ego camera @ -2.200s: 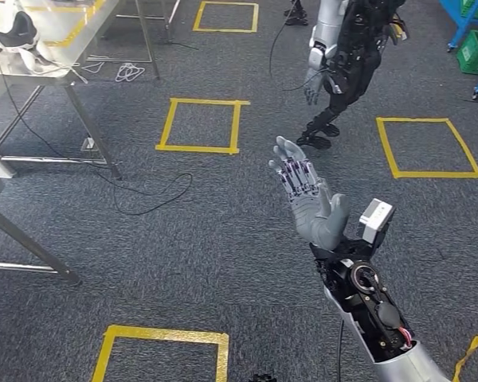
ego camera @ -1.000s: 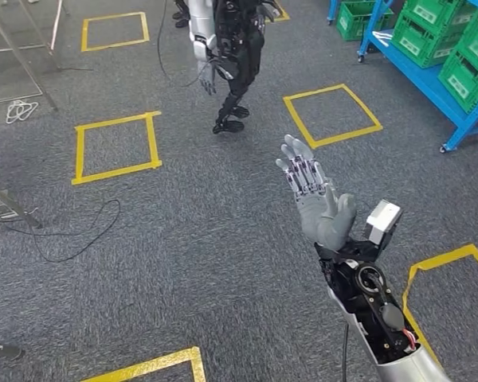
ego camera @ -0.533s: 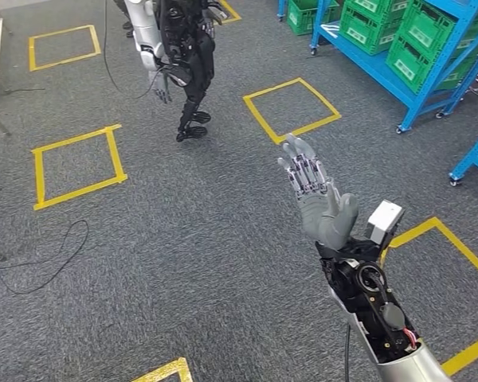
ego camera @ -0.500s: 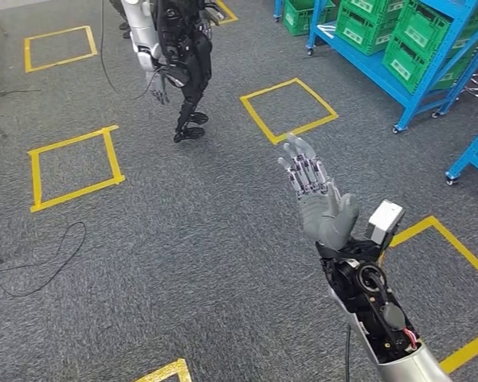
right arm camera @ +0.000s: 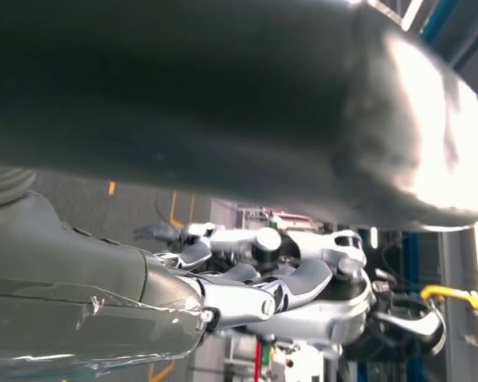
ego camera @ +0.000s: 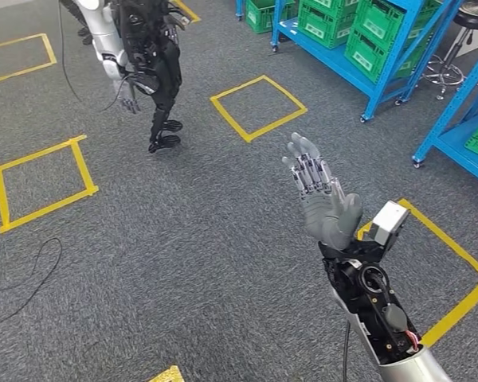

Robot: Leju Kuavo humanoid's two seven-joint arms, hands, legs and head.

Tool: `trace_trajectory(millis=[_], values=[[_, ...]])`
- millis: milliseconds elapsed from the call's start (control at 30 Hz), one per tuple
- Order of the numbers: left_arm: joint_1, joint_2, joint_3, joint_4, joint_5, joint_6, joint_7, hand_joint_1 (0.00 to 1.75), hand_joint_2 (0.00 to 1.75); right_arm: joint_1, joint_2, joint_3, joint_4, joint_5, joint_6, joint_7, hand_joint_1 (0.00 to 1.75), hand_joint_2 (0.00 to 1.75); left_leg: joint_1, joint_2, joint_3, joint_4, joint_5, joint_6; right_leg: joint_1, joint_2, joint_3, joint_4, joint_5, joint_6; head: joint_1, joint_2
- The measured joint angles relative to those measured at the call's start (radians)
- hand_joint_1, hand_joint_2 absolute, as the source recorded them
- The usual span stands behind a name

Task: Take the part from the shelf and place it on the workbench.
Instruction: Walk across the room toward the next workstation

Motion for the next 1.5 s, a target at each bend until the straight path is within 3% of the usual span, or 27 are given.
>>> trace_trajectory(millis=[33,100,167,267,300,333,367,400,467,533,600,633,700,767,833,867,900,967,1033,1133,1167,1233,1300,1333,1367,1400,1500], values=[[0.000,0.000,0.000,0.000,0.000,0.000,0.000,0.00,0.00,0.000,0.000,-0.001,-0.001,0.000,0.000,0.000,0.00,0.00,-0.002,0.007,0.001,0.002,-0.002,-0.005,0.003,-0.002,0.006,-0.016,0.001,-0.007,0.000,0.000],[-0.001,-0.001,0.000,0.000,0.000,0.000,0.000,0.00,0.00,0.000,0.000,-0.001,-0.002,0.000,-0.002,0.000,0.00,0.00,-0.001,0.018,0.004,0.002,-0.005,-0.014,0.005,0.022,0.005,-0.017,0.004,-0.020,-0.001,0.000],[-0.003,-0.002,0.000,0.000,0.000,0.000,0.000,0.00,0.00,-0.002,0.000,-0.001,-0.004,0.002,-0.004,0.000,0.00,0.00,0.003,-0.004,-0.006,0.034,-0.030,-0.025,0.002,0.042,0.008,-0.021,0.008,-0.032,-0.002,0.000],[-0.002,-0.001,0.000,0.000,0.000,0.000,-0.001,0.00,0.00,-0.002,0.000,-0.001,-0.005,0.005,-0.006,0.000,0.00,0.00,0.005,-0.055,-0.097,0.227,-0.124,-0.031,0.001,0.068,0.008,-0.024,0.012,-0.043,-0.003,0.000],[0.000,-0.001,0.000,0.000,0.000,0.000,-0.001,0.00,0.00,-0.001,0.000,0.000,-0.005,0.006,-0.006,0.000,0.00,0.00,0.005,-0.060,-0.130,0.288,-0.143,-0.031,0.001,0.079,0.008,-0.024,0.012,-0.043,-0.003,0.000],[0.001,-0.001,0.000,0.000,0.000,0.000,-0.001,0.00,0.00,-0.001,0.000,0.000,-0.005,0.007,-0.007,0.000,0.00,0.00,0.005,-0.062,-0.148,0.318,-0.142,-0.030,0.002,0.092,0.008,-0.024,0.013,-0.044,-0.004,0.000],[0.002,-0.001,0.000,0.000,0.000,0.000,-0.001,0.00,0.00,-0.001,0.000,0.000,-0.005,0.008,-0.007,0.000,0.00,0.00,0.005,-0.064,-0.148,0.304,-0.121,-0.027,0.002,0.105,0.009,-0.023,0.013,-0.044,-0.004,0.000],[0.003,-0.001,0.000,0.000,0.000,0.000,-0.001,0.00,0.00,-0.001,0.000,0.000,-0.006,0.009,-0.007,0.000,0.00,0.00,0.005,-0.070,-0.127,0.251,-0.085,-0.022,0.003,0.117,0.010,-0.023,0.013,-0.044,-0.004,0.000],[0.002,0.002,0.000,0.000,0.000,0.000,-0.001,0.00,0.00,-0.002,0.000,0.000,-0.006,0.010,-0.007,0.000,0.00,0.00,0.005,-0.106,-0.061,0.098,-0.013,-0.010,0.003,0.139,0.011,-0.022,0.013,-0.042,-0.004,0.000],[0.000,0.004,0.000,0.000,0.000,0.000,-0.001,0.00,0.00,-0.002,0.000,0.000,-0.007,0.010,-0.008,0.000,0.00,0.00,0.003,-0.131,-0.024,0.015,0.010,-0.003,0.003,0.159,0.007,-0.022,0.014,-0.034,-0.004,0.000],[-0.003,0.004,0.000,0.000,0.000,0.000,-0.001,0.00,0.00,-0.002,0.000,-0.001,-0.007,0.010,-0.008,0.000,0.00,0.00,0.001,-0.118,-0.019,0.003,0.009,0.002,0.001,0.178,0.003,-0.026,0.017,-0.021,-0.004,0.000],[-0.005,0.004,0.000,0.000,0.000,0.000,-0.001,0.00,0.00,-0.001,0.000,-0.001,-0.008,0.010,-0.008,0.000,0.00,0.00,0.003,-0.107,-0.016,-0.003,0.012,0.007,0.001,0.171,0.001,-0.023,0.015,-0.015,-0.004,0.000],[-0.005,0.003,0.000,0.000,-0.001,0.000,-0.001,0.00,0.00,-0.002,0.000,-0.003,-0.011,0.010,-0.009,-0.001,0.00,0.00,0.006,-0.086,-0.010,-0.016,0.018,0.016,0.004,0.122,-0.024,0.030,-0.021,-0.007,-0.001,0.000],[-0.003,0.003,0.000,0.000,-0.003,0.000,-0.001,0.00,0.00,-0.001,0.000,-0.004,-0.012,0.010,-0.011,-0.001,0.00,0.00,0.003,-0.065,-0.008,-0.019,0.018,0.021,0.001,0.073,-0.084,0.161,-0.089,-0.001,0.002,0.000],[0.000,0.003,0.000,0.000,-0.008,0.000,-0.001,0.00,0.00,0.005,0.000,-0.005,-0.013,0.011,-0.015,0.000,0.00,0.00,0.003,-0.044,-0.008,-0.018,0.016,0.023,-0.004,0.063,-0.133,0.265,-0.123,0.006,0.002,0.000],[0.000,0.003,0.000,0.000,-0.012,0.000,0.000,0.00,0.00,0.008,0.000,-0.006,-0.014,0.012,-0.017,0.000,0.00,0.00,0.004,-0.035,-0.007,-0.018,0.015,0.021,-0.006,0.060,-0.130,0.262,-0.111,0.009,0.002,0.000],[-0.001,0.003,0.000,0.000,-0.016,0.000,0.001,0.00,0.00,0.011,0.000,-0.007,-0.016,0.014,-0.019,0.000,0.00,0.00,0.005,-0.026,-0.006,-0.016,0.013,0.019,-0.008,0.053,-0.106,0.217,-0.083,0.012,0.002,0.000],[-0.001,0.002,-0.001,0.000,-0.024,-0.001,0.003,0.00,0.00,0.015,-0.002,-0.011,-0.021,0.017,-0.025,0.000,0.00,0.00,0.004,-0.011,-0.004,-0.008,0.006,0.010,-0.008,0.020,-0.030,0.071,-0.022,0.012,0.002,0.000],[-0.002,0.003,-0.002,0.000,-0.034,-0.002,0.008,0.00,0.00,0.019,-0.004,-0.016,-0.026,0.019,-0.030,0.000,0.00,0.00,0.000,0.002,-0.003,0.000,0.000,0.000,-0.003,0.002,0.010,-0.013,-0.001,0.002,0.001,0.000],[-0.010,0.002,-0.003,0.000,-0.044,-0.006,0.019,0.00,0.00,0.033,-0.006,-0.021,-0.034,0.025,-0.035,0.000,0.00,0.00,0.001,0.019,0.001,0.002,-0.005,-0.016,0.000,0.030,0.009,-0.022,0.002,-0.018,-0.001,0.000],[-0.013,0.002,-0.003,0.000,-0.046,-0.007,0.021,0.00,0.00,0.036,-0.007,-0.023,-0.038,0.026,-0.036,0.000,0.00,0.00,0.004,0.010,-0.003,0.015,-0.016,-0.021,-0.001,0.039,0.011,-0.025,0.005,-0.025,-0.001,0.000],[-0.016,0.003,-0.003,0.000,-0.048,-0.007,0.022,0.00,0.00,0.039,-0.007,-0.025,-0.044,0.028,-0.038,0.000,0.00,0.00,0.007,-0.028,-0.041,0.106,-0.071,-0.029,-0.006,0.056,0.013,-0.029,0.011,-0.035,-0.002,0.000],[-0.016,0.004,-0.003,0.000,-0.048,-0.007,0.024,0.00,0.00,0.044,-0.007,-0.027,-0.045,0.028,-0.038,0.000,0.00,0.00,0.006,-0.056,-0.113,0.255,-0.136,-0.032,-0.005,0.075,0.010,-0.029,0.013,-0.040,-0.003,0.000],[-0.015,0.004,-0.003,0.000,-0.048,-0.007,0.026,0.00,0.00,0.047,-0.007,-0.027,-0.045,0.028,-0.038,0.000,0.00,0.00,0.006,-0.060,-0.140,0.306,-0.149,-0.031,-0.004,0.087,0.010,-0.029,0.013,-0.041,-0.003,0.000],[-0.014,0.004,-0.004,0.000,-0.048,-0.007,0.027,0.00,0.00,0.050,-0.007,-0.027,-0.045,0.028,-0.038,0.000,0.00,0.00,0.006,-0.063,-0.149,0.317,-0.141,-0.029,-0.003,0.099,0.009,-0.029,0.014,-0.041,-0.004,0.000],[-0.013,0.004,-0.004,0.000,-0.048,-0.007,0.028,0.00,0.00,0.052,-0.007,-0.028,-0.045,0.028,-0.038,0.000,0.00,0.00,0.006,-0.066,-0.136,0.283,-0.113,-0.026,-0.003,0.112,0.010,-0.029,0.015,-0.040,-0.004,0.000],[-0.015,0.007,-0.004,0.000,-0.048,-0.007,0.029,0.00,0.00,0.052,-0.007,-0.029,-0.047,0.028,-0.038,0.000,0.00,0.00,0.005,-0.106,-0.039,0.068,-0.015,-0.010,-0.001,0.145,0.009,-0.028,0.017,-0.034,-0.004,0.000]])
